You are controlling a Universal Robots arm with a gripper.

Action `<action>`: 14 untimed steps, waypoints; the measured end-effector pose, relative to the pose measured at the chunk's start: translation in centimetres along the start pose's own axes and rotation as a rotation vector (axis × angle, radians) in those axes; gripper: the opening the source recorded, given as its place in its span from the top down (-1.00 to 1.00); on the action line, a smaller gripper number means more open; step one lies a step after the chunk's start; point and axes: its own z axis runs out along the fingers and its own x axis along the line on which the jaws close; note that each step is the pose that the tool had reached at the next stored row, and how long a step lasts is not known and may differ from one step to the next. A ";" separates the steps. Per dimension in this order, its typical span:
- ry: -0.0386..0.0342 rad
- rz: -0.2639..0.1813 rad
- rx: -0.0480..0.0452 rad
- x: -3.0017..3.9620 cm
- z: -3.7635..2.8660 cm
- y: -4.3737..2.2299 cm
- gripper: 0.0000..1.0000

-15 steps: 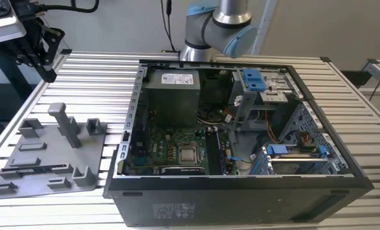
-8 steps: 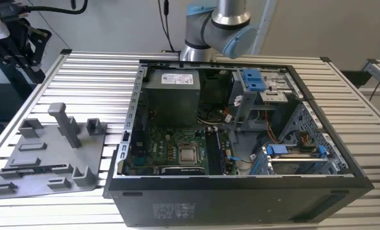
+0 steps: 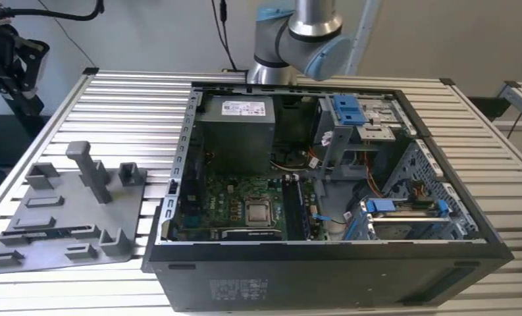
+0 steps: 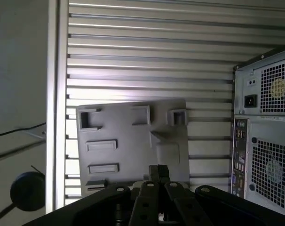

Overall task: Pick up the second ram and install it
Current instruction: 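Reach for the second ram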

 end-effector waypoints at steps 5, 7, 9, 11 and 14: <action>0.0248 -0.013 -0.0016 0.17 -0.01 -0.05 0.79; 0.0413 -0.022 -0.0027 0.18 -0.01 -0.05 0.79; 0.0563 -0.033 -0.0039 0.18 -0.01 -0.05 0.79; 0.0695 -0.046 -0.0050 0.19 0.00 -0.05 0.79; 0.0724 -0.055 -0.0057 0.19 0.06 -0.20 0.79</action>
